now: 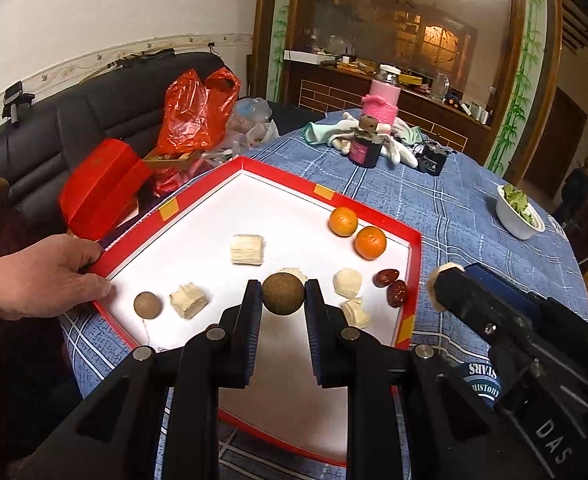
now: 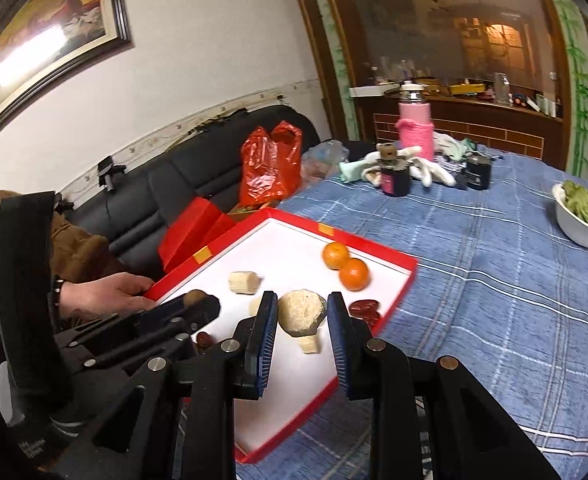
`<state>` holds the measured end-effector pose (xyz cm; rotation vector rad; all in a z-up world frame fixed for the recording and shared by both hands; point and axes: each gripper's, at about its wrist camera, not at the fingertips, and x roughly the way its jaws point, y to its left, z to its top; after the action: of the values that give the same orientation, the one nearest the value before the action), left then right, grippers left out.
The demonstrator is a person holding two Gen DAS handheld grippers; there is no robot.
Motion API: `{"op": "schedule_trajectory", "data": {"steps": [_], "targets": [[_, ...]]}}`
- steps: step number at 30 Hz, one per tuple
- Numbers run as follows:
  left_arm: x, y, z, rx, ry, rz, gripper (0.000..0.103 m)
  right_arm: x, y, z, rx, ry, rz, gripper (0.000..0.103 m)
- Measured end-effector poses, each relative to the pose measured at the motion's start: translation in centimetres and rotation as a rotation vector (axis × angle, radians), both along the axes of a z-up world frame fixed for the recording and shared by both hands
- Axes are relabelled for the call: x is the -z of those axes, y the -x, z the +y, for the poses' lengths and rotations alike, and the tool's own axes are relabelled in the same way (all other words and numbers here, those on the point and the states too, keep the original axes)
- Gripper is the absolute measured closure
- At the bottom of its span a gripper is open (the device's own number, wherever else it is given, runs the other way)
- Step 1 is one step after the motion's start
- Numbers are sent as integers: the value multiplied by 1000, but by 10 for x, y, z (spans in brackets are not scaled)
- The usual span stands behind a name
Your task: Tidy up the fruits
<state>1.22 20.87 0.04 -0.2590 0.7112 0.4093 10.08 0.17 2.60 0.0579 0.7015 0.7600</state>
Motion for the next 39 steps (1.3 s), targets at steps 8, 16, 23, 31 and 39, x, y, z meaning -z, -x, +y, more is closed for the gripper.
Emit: {"op": "schedule_trajectory", "data": {"steps": [8, 16, 23, 31, 39], "targets": [[6, -1, 4, -8, 0, 19, 84, 10, 1, 11, -20, 8, 21, 78], [1, 0, 9, -19, -9, 6, 84, 10, -2, 16, -20, 12, 14, 78], [-4, 1, 13, -27, -19, -7, 84, 3, -6, 21, -19, 21, -14, 78], [-1, -3, 21, -44, -25, 5, 84, 3, -13, 33, -29, 40, -22, 78], [5, -8, 24, -46, -20, 21, 84, 10, -15, 37, -31, 51, -12, 78]]}}
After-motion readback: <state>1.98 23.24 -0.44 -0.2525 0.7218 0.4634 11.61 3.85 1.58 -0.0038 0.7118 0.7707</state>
